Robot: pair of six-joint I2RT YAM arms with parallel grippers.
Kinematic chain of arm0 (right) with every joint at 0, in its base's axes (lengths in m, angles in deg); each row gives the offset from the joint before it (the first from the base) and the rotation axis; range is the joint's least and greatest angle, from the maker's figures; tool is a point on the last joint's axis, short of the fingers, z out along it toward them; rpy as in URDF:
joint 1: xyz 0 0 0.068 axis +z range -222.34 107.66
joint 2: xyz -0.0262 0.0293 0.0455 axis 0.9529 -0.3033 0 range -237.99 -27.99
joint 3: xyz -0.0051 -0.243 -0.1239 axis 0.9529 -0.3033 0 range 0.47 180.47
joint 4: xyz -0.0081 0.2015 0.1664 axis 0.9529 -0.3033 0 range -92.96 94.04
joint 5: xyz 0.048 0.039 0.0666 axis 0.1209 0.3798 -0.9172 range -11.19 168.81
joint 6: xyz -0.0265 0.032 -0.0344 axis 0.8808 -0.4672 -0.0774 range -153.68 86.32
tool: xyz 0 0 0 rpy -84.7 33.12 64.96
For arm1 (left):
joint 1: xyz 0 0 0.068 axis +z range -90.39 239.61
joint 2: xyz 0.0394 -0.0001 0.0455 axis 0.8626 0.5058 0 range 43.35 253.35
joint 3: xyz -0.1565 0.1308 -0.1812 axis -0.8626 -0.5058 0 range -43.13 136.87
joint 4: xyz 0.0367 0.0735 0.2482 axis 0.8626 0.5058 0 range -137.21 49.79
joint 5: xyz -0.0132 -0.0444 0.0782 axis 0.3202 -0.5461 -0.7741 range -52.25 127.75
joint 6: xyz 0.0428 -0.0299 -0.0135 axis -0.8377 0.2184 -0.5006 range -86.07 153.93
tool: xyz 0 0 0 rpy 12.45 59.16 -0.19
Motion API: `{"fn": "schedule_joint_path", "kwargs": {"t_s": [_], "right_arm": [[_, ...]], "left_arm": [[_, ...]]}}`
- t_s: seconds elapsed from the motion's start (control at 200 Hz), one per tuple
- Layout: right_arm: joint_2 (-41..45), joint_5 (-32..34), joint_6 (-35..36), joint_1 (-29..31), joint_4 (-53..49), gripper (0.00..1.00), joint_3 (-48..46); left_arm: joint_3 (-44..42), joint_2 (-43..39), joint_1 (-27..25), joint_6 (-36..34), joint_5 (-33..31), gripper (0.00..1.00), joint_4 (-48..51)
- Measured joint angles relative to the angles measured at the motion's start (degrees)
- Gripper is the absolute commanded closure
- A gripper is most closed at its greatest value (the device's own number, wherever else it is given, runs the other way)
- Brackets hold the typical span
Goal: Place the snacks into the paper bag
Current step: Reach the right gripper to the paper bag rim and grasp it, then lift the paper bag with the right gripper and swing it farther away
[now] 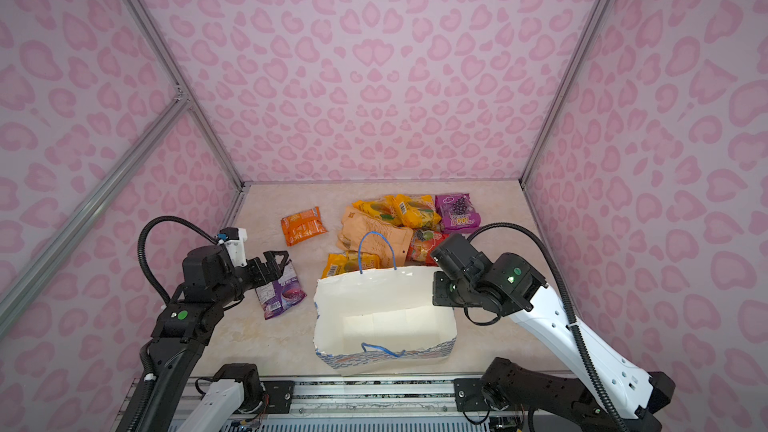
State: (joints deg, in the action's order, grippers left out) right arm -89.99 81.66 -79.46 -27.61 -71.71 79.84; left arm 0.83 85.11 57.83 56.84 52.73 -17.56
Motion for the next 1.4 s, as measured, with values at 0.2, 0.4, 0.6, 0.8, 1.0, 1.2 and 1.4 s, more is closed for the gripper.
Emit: {"fn": "schedule_joint_path", "kwargs": {"t_s": [0.2,0.4,0.6,0.8,1.0,1.2,1.4], "right_arm": [[-4.5,-1.9,0.1,-12.4,1.2,1.0,16.3],[-7.5,-9.0,0.3,-33.0,3.5,1.0,27.8],[-11.3,-13.7,-1.6,-45.9,5.3,1.0,32.3],[-11.1,-19.1,-3.5,-47.1,8.7,1.0,25.9],[-13.1,-22.3,3.5,-47.9,9.0,1.0,26.1],[-11.5,-26.1,7.7,-50.2,7.3,1.0,18.6],[-7.8,-28.0,9.3,-51.0,5.4,1.0,20.4]], "left_arm": [[0.0,-0.4,-0.1,0.0,-0.7,0.02,0.0],[-0.1,-1.2,-0.4,0.0,-1.5,0.02,0.0],[-0.2,-1.6,-1.0,0.0,-1.9,0.02,0.0],[-0.3,-2.1,-1.9,0.0,-2.5,0.02,0.0],[-0.3,-2.6,-2.6,0.0,-3.0,0.02,0.1],[-0.3,-2.8,-2.8,-0.3,-3.5,0.02,0.2],[-0.3,-3.0,-3.1,-0.3,-3.6,0.03,0.2]]}}
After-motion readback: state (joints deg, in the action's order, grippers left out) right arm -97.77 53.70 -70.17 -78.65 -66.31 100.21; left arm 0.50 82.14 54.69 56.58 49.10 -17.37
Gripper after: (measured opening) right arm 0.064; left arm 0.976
